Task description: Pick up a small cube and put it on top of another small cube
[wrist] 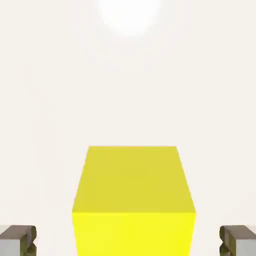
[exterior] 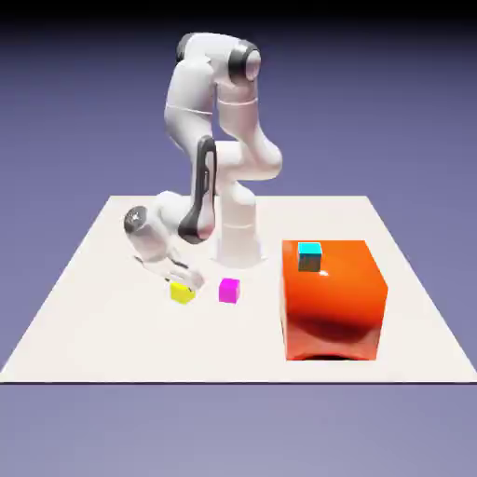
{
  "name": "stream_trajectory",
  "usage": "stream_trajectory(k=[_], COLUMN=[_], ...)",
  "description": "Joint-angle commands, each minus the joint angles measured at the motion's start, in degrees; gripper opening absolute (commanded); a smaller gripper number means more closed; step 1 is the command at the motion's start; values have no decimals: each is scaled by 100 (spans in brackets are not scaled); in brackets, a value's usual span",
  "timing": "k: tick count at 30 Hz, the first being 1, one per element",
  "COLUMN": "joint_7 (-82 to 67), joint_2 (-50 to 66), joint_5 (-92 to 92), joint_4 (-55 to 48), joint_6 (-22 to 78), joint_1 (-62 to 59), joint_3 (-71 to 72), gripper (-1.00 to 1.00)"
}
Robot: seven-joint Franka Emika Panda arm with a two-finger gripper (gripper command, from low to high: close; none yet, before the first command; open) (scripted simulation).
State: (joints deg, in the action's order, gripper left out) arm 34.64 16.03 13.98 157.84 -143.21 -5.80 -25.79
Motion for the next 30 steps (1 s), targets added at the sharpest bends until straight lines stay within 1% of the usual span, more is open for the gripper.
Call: stream_trajectory(k=[1, 2, 8, 19, 20, 26, 27, 28, 30], joint_7=[0, 0, 828, 2581, 2581, 2039, 2039, 2039, 2220], joint_2=[0, 0, -1242, -3265, -3265, -2065, -2065, -2065, -2466], joint_5=[0, 0, -1124, -457, -457, 335, 335, 335, 70], joint_4=[0, 0, -178, 913, 913, 1262, 1262, 1262, 1145], joint_6=[0, 0, 1219, 1917, 1917, 428, 428, 428, 926], joint_1=[0, 0, 214, -166, -166, 23, 23, 23, -40], joint_3=[0, 0, -535, 1657, 1657, 1879, 1879, 1879, 1805], gripper=[-100, -100, -100, -100, -100, -100, 100, 100, 100])
